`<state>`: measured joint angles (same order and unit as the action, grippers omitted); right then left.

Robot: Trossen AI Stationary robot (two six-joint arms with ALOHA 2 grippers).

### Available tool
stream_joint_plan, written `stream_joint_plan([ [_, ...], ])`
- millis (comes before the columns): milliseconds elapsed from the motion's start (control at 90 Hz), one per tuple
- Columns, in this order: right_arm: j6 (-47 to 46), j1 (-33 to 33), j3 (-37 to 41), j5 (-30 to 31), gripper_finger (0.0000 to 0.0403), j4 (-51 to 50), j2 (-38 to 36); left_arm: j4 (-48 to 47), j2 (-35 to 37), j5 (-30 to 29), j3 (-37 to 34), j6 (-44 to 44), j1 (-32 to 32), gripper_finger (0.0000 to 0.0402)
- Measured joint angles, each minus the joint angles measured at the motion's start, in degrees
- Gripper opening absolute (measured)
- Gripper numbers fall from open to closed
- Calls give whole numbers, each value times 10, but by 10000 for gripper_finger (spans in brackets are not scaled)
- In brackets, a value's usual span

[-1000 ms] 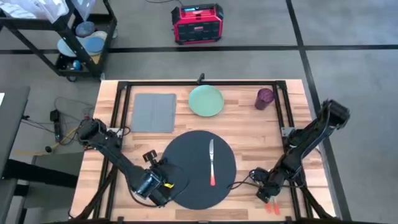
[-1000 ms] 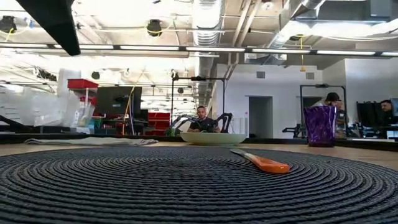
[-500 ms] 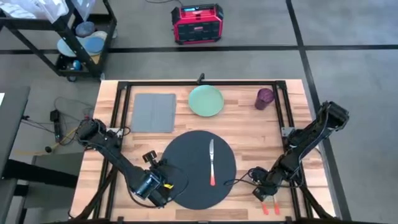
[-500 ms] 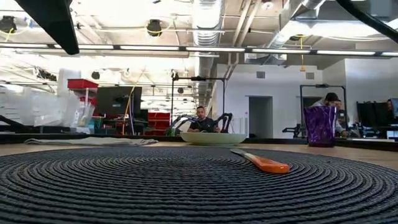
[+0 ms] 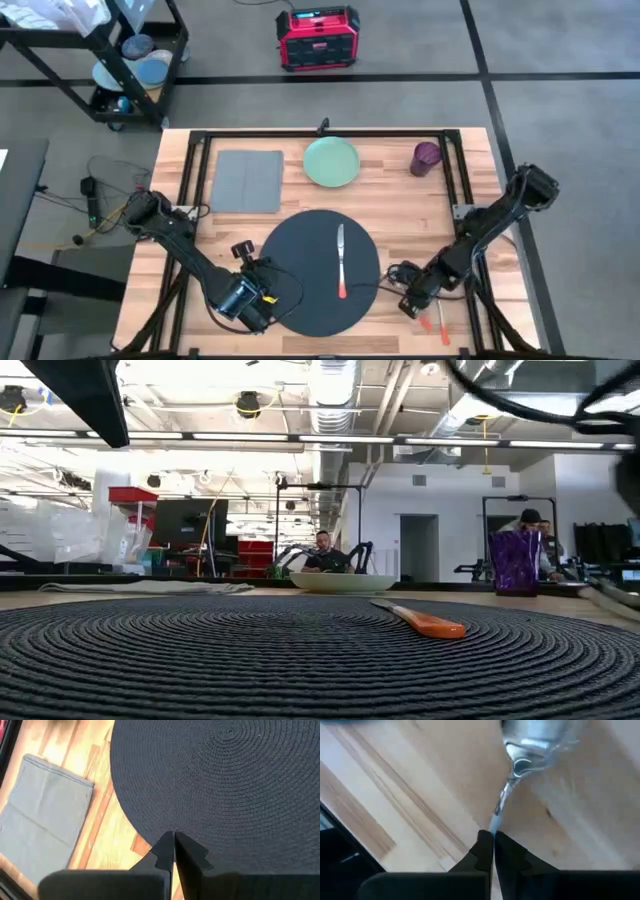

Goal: Set table place
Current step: Put the orange spoon on the dark gray placemat to the right of the orange table knife

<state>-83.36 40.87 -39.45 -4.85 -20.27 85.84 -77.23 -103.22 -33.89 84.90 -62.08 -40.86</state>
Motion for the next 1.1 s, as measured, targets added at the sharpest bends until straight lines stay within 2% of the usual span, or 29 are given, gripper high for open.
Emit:
stream_joint_plan([
  [189, 94, -65, -29, -33, 1, -24, -1, 0, 0, -4, 0, 0, 0, 0],
  [733, 257, -224, -96, -50, 0, -21, -3, 2, 0, -15, 0, -17, 0, 0],
  [856, 249, -239, -96, -47, 0, -38, -3, 2, 0, -17, 0, -18, 0, 0],
  [1100, 195, -222, -74, -12, 0, -99, -14, 29, 0, -31, 0, -26, 0, 0],
])
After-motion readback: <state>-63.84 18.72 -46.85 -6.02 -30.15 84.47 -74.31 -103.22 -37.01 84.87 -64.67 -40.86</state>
